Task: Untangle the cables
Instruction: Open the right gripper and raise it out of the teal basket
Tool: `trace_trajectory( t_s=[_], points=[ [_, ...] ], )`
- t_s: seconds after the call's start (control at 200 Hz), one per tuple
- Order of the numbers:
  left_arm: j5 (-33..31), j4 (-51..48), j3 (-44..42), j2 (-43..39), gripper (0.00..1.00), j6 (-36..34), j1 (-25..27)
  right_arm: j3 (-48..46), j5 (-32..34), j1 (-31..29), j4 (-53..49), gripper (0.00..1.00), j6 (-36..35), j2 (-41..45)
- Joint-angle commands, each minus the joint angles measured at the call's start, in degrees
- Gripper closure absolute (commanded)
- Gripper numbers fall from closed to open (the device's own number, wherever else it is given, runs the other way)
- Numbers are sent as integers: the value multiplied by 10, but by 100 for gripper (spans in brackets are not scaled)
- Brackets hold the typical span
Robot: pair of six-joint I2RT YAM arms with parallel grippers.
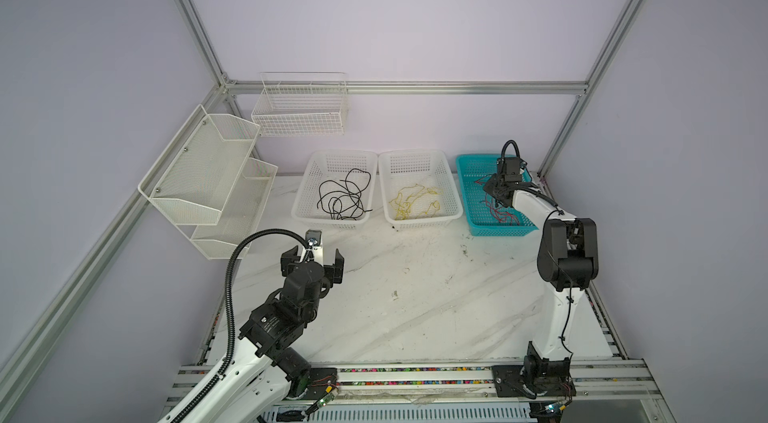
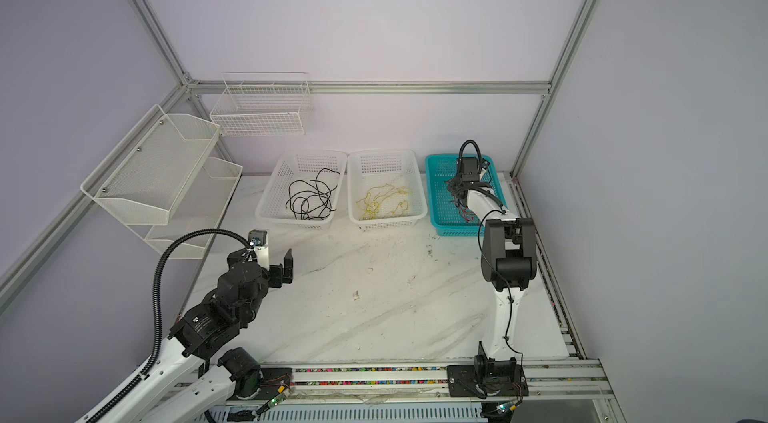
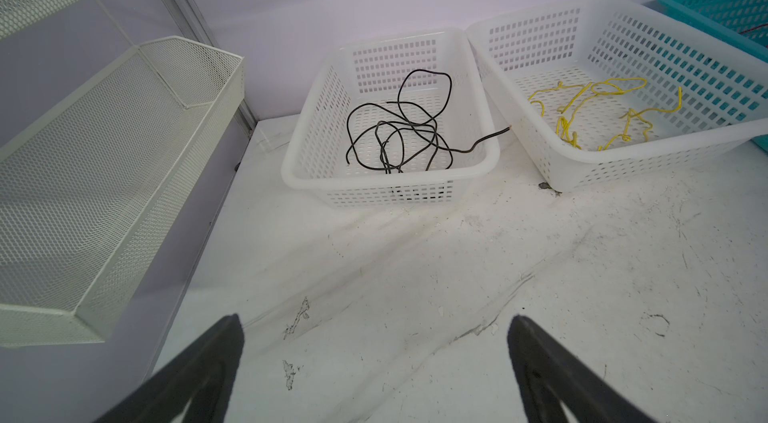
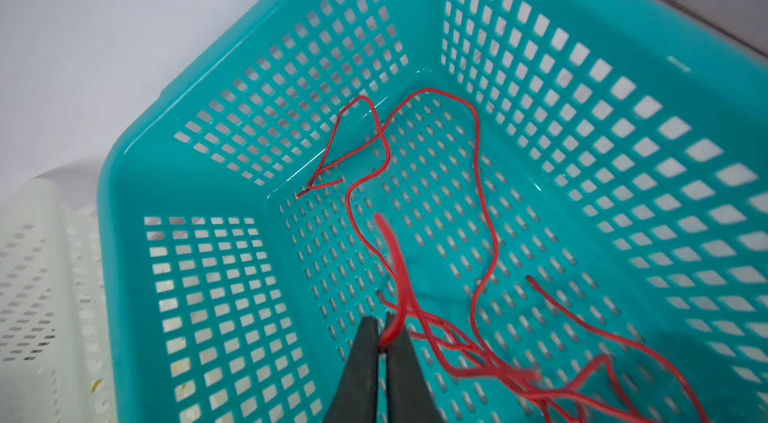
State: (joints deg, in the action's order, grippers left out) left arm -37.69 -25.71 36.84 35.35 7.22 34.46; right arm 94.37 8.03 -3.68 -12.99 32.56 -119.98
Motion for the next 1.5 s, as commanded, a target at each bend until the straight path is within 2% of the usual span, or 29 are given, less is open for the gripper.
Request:
trace_trajectory(
  t_s=[0.0,0.495,0.605,0.765,0.97,1.12,1.2,1.29,1.39,1.495],
  points=[
    [2,29,-23,-4,0,-13,-1,3,-24,-4,-16,64,4,-4],
    [2,30,-23,-8,0,-14,0,-37,-19,-6,0,39,21,141],
    [2,30,-24,-7,0,-14,-1,-56,-24,-8,9,29,21,186],
    [2,31,-24,-5,1,-13,-1,-105,-42,-21,41,4,23,267],
    [17,30,-26,-4,0,-10,-1,-216,-56,-52,104,3,23,409],
    [34,33,-27,-2,0,-4,-1,-359,-89,-59,209,3,27,549],
    [25,40,-31,1,0,4,-1,-427,-32,-80,249,3,-19,615],
    [22,55,-42,8,0,3,-1,-485,56,-123,281,3,-113,670],
    [1,70,-44,37,0,5,-4,-554,139,-166,339,3,-196,700],
    [-24,94,-42,70,0,27,-7,-607,193,-179,386,3,-237,712]
  ],
)
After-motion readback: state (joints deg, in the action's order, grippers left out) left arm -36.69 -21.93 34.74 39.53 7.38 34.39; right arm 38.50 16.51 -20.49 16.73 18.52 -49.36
